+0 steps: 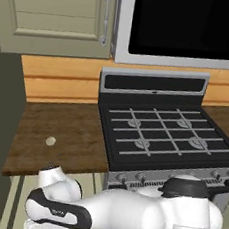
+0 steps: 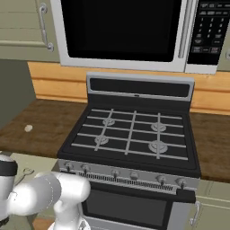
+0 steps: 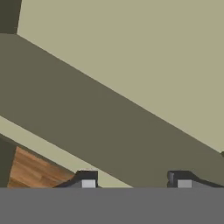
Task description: Pick the peeler from the drawer and place it on the counter.
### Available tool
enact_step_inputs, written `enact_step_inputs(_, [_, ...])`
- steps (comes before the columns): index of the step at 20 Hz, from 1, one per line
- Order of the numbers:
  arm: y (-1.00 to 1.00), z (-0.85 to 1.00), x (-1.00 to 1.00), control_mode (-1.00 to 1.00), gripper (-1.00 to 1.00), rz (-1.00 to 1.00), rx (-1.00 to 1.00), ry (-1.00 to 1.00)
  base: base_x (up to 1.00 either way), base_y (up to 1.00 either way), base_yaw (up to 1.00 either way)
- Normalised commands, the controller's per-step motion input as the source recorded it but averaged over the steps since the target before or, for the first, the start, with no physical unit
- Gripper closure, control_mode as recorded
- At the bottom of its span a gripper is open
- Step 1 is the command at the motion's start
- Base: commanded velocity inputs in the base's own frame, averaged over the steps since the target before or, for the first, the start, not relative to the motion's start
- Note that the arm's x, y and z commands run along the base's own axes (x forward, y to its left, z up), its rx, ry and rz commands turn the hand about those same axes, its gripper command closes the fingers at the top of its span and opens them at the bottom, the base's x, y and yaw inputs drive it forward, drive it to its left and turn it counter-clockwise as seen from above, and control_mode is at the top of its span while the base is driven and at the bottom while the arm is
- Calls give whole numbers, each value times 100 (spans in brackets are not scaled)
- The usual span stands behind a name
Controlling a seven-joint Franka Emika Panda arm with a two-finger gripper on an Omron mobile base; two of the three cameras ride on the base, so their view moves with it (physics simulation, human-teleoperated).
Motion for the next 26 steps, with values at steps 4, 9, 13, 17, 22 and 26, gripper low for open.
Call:
enact_step_inputs(4, [0,0,-100,-100,-100,8,0,-11,0,0,0])
enact_step_inputs(9, [0,45,-49,-100,-100,3,0,-5,0,0,0])
enact_step_inputs(13, [0,60,31,-100,-100,-1,0,-13,0,0,0])
enact_step_inputs(17, [-3,49,50,-100,-100,-5,0,-22,0,0,0])
enact_step_inputs(22, [0,24,62,-100,-100,-17,0,-25,0,0,0])
enact_step_inputs(26, [-2,7,56,-100,-100,-10,0,-14,0,0,0])
